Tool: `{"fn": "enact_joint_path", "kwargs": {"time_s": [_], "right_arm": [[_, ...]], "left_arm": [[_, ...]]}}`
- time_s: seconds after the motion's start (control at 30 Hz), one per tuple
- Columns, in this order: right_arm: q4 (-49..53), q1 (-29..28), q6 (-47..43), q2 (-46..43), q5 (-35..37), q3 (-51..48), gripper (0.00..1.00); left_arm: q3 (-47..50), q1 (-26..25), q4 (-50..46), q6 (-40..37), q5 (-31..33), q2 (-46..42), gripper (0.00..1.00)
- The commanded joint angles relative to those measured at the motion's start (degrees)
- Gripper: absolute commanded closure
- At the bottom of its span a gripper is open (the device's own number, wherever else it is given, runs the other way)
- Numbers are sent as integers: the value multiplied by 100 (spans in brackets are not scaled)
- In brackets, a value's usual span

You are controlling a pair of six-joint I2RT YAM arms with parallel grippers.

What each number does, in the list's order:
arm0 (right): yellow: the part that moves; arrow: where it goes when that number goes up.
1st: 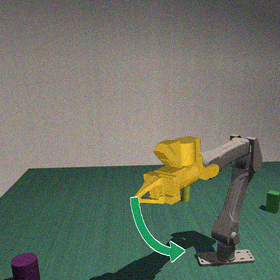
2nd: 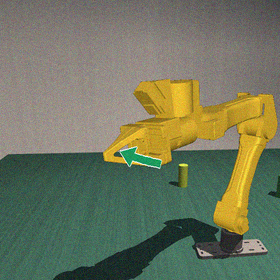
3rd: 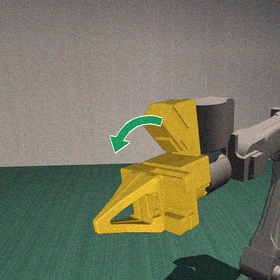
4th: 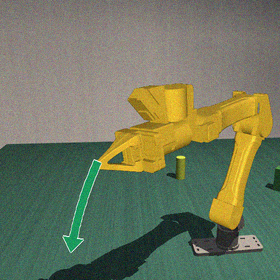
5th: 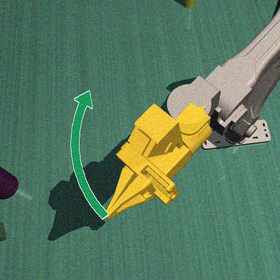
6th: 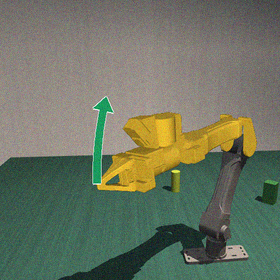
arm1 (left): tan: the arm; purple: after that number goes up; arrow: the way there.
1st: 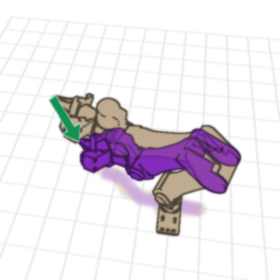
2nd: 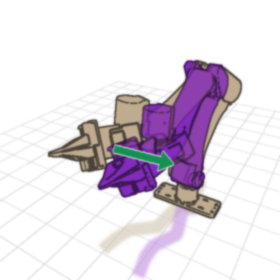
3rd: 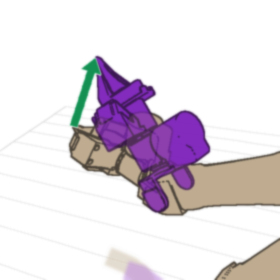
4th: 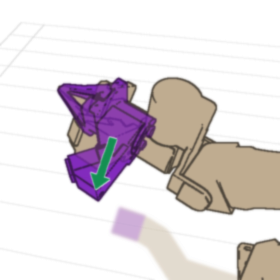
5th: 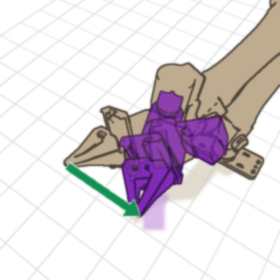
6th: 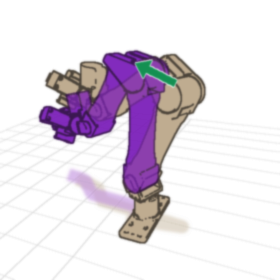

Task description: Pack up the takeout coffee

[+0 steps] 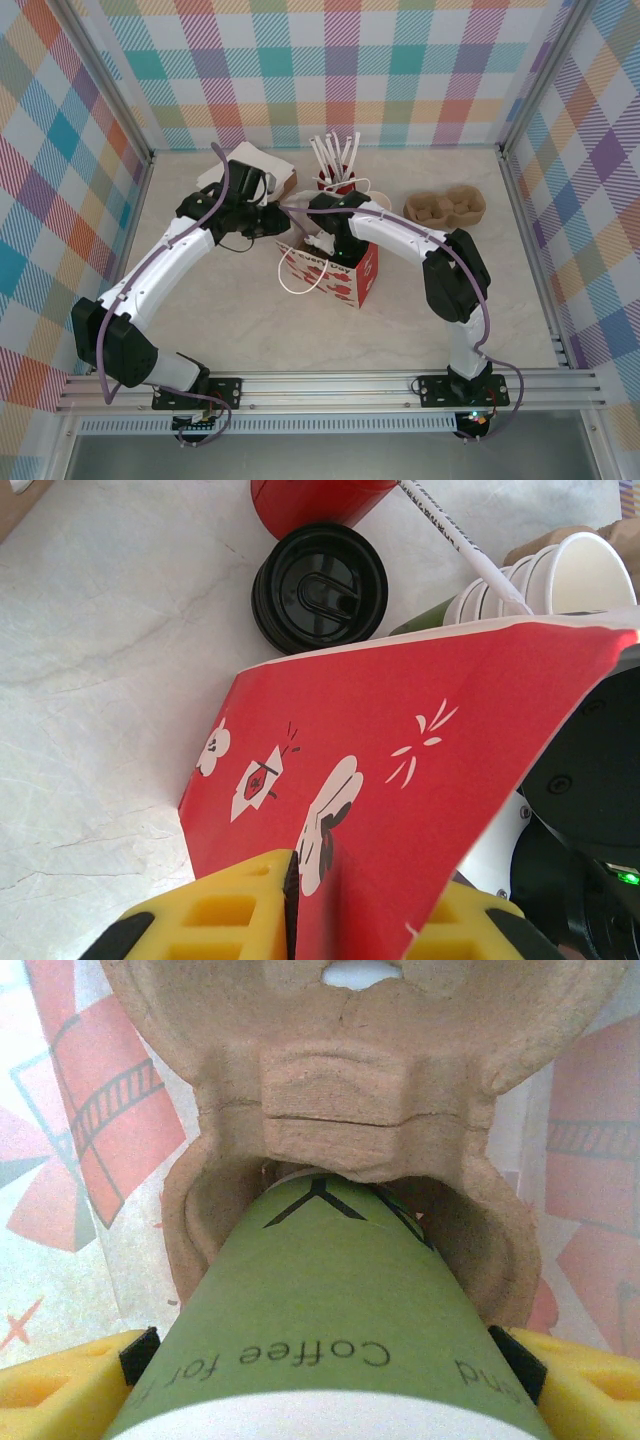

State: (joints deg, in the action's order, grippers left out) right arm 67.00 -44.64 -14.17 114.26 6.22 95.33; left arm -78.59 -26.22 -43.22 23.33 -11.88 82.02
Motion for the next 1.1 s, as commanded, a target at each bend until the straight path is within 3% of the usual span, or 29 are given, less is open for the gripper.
{"fn": "enact_joint_path", "kwargs": {"time_s": [0.0, 0.37, 1.07], "right_arm": [[-11, 16, 7, 88, 250, -203, 33], [13, 17, 140, 49, 509, -258, 33], [343, 7, 161, -334, 118, 20, 33]], "left_arm": [[-129, -36, -91, 23, 113, 39, 80], [-128, -33, -109, 30, 171, 58, 75], [-106, -39, -102, 35, 135, 51, 73]]}}
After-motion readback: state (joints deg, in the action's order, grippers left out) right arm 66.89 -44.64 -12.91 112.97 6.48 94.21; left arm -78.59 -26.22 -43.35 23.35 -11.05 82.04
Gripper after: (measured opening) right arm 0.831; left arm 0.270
